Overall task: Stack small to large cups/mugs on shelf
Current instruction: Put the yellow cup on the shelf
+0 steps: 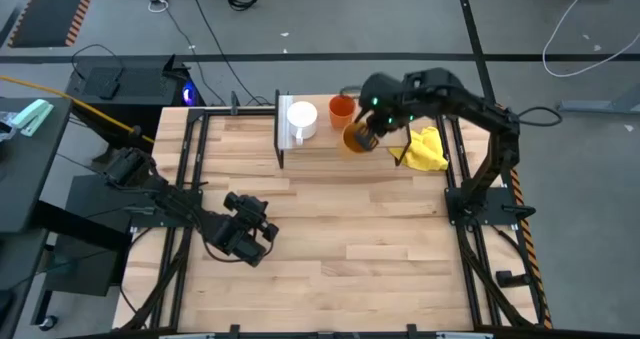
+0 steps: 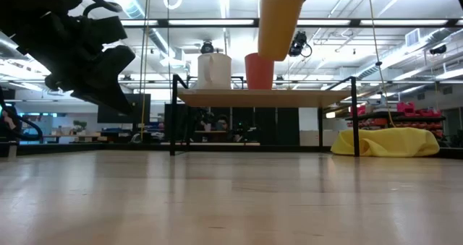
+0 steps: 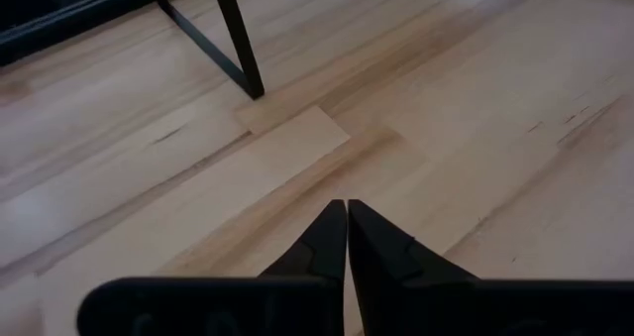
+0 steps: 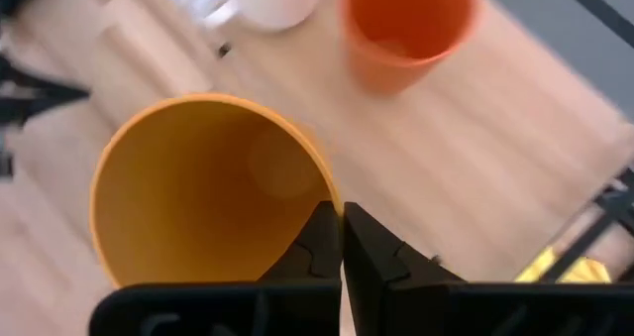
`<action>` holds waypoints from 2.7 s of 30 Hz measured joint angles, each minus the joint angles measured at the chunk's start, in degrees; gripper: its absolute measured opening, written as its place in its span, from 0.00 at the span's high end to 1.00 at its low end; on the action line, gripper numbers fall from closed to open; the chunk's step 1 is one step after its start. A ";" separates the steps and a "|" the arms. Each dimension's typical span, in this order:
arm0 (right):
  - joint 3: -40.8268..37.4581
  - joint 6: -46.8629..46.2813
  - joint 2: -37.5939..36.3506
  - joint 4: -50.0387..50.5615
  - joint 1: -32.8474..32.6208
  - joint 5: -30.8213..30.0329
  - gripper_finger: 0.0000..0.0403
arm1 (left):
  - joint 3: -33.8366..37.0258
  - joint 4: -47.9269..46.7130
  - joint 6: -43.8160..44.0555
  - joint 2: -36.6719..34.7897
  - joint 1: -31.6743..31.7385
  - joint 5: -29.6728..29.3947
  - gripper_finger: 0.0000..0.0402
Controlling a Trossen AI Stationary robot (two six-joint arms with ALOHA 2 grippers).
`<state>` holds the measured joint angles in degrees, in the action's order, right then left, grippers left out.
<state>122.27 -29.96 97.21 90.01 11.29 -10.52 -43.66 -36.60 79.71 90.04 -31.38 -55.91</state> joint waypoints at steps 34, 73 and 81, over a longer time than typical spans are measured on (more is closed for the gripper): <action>1.11 9.21 0.05 0.01 25.61 10.45 0.99 | 0.00 0.02 -8.57 0.00 11.02 1.95 0.98; -12.07 13.29 -3.06 -0.15 28.63 7.73 0.99 | 0.00 0.50 -8.36 0.02 10.98 3.22 0.97; -12.12 13.45 -3.06 0.01 28.63 7.62 0.96 | 0.00 0.50 -8.37 0.02 10.98 3.22 0.95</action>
<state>110.15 -16.51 94.15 90.02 39.92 -2.90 -43.66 -36.10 71.34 90.06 -20.40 -52.69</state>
